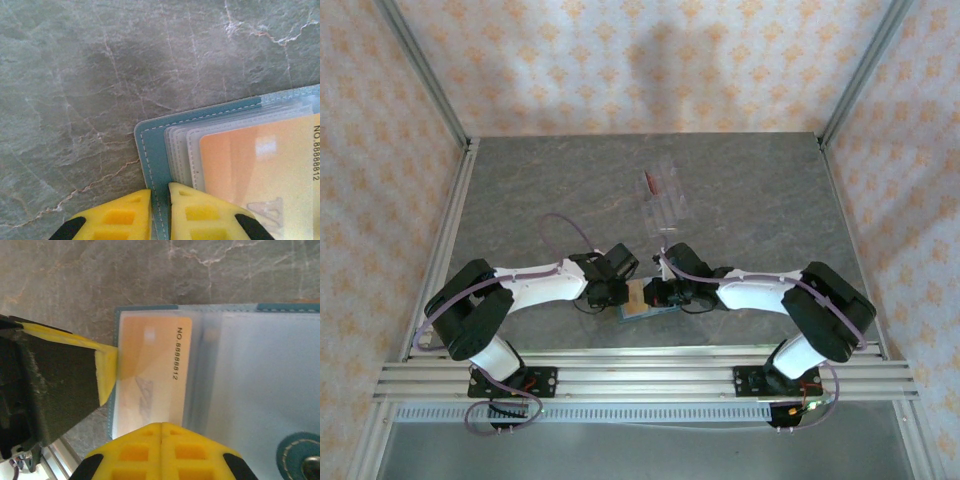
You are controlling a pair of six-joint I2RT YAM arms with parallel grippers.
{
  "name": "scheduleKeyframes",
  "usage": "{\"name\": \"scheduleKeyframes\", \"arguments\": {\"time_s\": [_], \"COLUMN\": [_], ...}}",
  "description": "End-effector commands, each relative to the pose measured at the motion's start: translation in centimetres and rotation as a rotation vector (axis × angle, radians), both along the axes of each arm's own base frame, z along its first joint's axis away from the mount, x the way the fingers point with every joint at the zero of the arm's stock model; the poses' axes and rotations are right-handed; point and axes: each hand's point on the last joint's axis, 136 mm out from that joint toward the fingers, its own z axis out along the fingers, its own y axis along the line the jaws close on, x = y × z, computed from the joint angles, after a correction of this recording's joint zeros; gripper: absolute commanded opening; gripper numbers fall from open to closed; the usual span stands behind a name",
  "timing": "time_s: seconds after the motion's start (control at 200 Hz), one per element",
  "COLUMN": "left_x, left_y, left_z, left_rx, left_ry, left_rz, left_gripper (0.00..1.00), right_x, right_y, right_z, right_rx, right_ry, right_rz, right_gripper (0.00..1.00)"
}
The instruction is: Put the credit cards into the card holder
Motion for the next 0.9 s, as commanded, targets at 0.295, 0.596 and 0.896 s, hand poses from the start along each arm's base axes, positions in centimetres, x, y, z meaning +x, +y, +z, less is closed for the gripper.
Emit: {"name": "scheduleKeyframes", "arguments": {"time_s": [0.295, 0.596, 0.896], "left_x": [-2.1, -2.0, -2.1], "left_y": [0.6, 0.4, 0.5], "left_z": [-2.6, -2.6, -2.6], "left_rx": [0.030, 0.023, 0.026], "left_ry": [0.068, 0.065, 0.067], "left_rz": [-0.032, -0.031, -0.030], "left_gripper": [0.15, 0.15, 0.15], "right_x": [2.6, 3.5, 3.3], "right_y": [-3.8, -8.3, -6.8], "right_z": [3.0, 2.1, 0.1], "right_rx": [-0.123, -0.429, -0.548], "right_ry": [-0.143, -0.240, -0.269], "right_rz": [-0.133, -0.150, -0.098], "right_gripper": [0.23, 0.45, 0.57]}}
